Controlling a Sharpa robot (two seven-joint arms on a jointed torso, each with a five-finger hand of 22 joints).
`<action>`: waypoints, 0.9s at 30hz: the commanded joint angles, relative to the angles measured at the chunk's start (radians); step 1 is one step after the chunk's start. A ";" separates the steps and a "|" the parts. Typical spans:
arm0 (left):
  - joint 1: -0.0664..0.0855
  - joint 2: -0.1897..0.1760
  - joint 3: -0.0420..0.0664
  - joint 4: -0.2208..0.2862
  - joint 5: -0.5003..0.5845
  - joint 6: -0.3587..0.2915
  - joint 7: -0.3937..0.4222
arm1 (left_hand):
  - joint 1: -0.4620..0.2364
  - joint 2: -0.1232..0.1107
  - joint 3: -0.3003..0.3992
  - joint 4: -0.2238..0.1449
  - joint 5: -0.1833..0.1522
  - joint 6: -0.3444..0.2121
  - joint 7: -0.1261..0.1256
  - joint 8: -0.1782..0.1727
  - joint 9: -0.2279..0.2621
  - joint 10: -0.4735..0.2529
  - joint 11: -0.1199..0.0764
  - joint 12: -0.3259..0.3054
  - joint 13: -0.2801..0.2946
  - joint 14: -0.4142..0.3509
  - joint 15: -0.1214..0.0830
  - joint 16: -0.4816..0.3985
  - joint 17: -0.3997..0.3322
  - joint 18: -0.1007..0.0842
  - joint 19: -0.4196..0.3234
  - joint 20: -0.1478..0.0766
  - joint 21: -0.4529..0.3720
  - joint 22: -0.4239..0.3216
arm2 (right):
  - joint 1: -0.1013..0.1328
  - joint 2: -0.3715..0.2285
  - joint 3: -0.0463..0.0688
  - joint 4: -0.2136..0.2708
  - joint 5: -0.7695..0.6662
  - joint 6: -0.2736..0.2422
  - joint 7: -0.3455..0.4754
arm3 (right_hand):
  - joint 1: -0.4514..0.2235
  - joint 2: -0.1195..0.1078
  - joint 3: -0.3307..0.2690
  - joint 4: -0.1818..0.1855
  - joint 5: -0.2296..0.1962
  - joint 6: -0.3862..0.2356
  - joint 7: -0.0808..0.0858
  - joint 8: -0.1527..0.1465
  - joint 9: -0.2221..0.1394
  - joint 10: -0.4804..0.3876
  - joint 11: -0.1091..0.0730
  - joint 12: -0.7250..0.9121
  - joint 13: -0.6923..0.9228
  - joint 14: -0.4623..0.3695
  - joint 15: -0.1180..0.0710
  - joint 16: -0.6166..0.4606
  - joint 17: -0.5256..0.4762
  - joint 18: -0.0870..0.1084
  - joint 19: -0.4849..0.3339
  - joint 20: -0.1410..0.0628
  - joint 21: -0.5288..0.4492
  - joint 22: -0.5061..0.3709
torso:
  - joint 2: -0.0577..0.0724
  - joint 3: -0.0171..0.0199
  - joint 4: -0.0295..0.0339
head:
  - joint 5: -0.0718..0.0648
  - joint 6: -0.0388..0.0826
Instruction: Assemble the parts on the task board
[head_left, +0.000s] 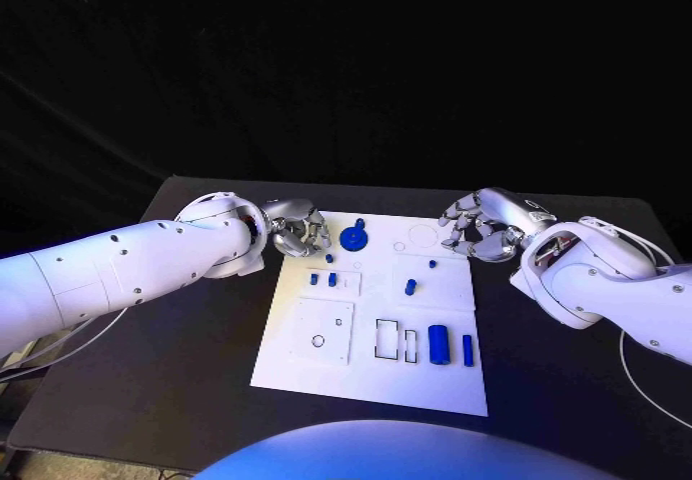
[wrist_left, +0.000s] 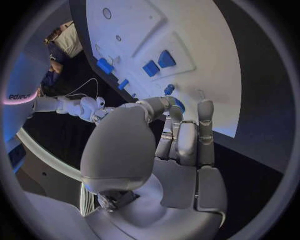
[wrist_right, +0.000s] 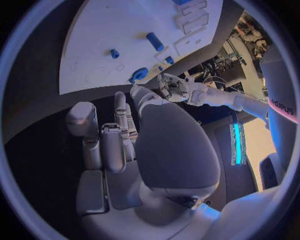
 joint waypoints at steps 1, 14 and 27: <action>0.001 -0.011 0.002 0.003 0.198 -0.101 0.055 | 0.000 -0.011 0.018 -0.004 0.006 -0.011 0.003 -0.005 -0.002 -0.018 0.006 -0.051 -0.076 -0.015 0.005 -0.010 -0.027 0.013 -0.023 0.006 -0.011 -0.021 | -0.001 0.004 0.000 -0.002 -0.065 0.079 -0.019 | -0.005 -0.017 0.012 -0.001 -0.001 0.002 0.004 -0.007 -0.001 -0.020 0.003 -0.016 -0.011 0.044 0.008 0.006 0.005 0.004 0.008 0.003 0.015 0.010 | -0.001 -0.0001 0.0001 | -0.007 0.002; 0.000 -0.075 0.003 0.059 0.773 -0.210 0.207 | -0.030 0.004 -0.027 -0.006 -0.001 -0.041 0.033 -0.014 -0.006 -0.053 0.046 -0.274 -0.251 -0.284 0.041 -0.216 -0.528 0.012 -0.094 0.037 -0.083 -0.060 | -0.001 0.035 0.000 -0.018 -0.253 0.179 -0.064 | 0.008 -0.041 0.047 -0.012 -0.002 -0.004 0.007 -0.015 -0.001 -0.068 0.017 -0.065 -0.060 0.048 0.023 0.015 0.015 0.002 0.017 0.009 0.038 0.032 | 0.000 -0.0015 0.0016 | -0.046 0.006; 0.000 -0.101 0.002 0.108 1.171 -0.161 0.390 | -0.032 0.028 -0.114 0.003 -0.001 -0.043 0.042 -0.005 -0.008 -0.056 0.069 -0.391 -0.359 -0.341 0.062 -0.343 -0.593 0.014 -0.124 0.062 -0.190 -0.129 | -0.013 0.086 -0.001 -0.062 -0.317 0.227 -0.084 | 0.015 -0.037 0.069 -0.014 -0.001 0.009 0.002 -0.013 0.001 -0.068 0.014 -0.078 -0.082 0.049 0.021 0.017 0.018 0.000 0.020 0.007 0.047 0.041 | 0.000 -0.0012 0.0004 | -0.070 0.009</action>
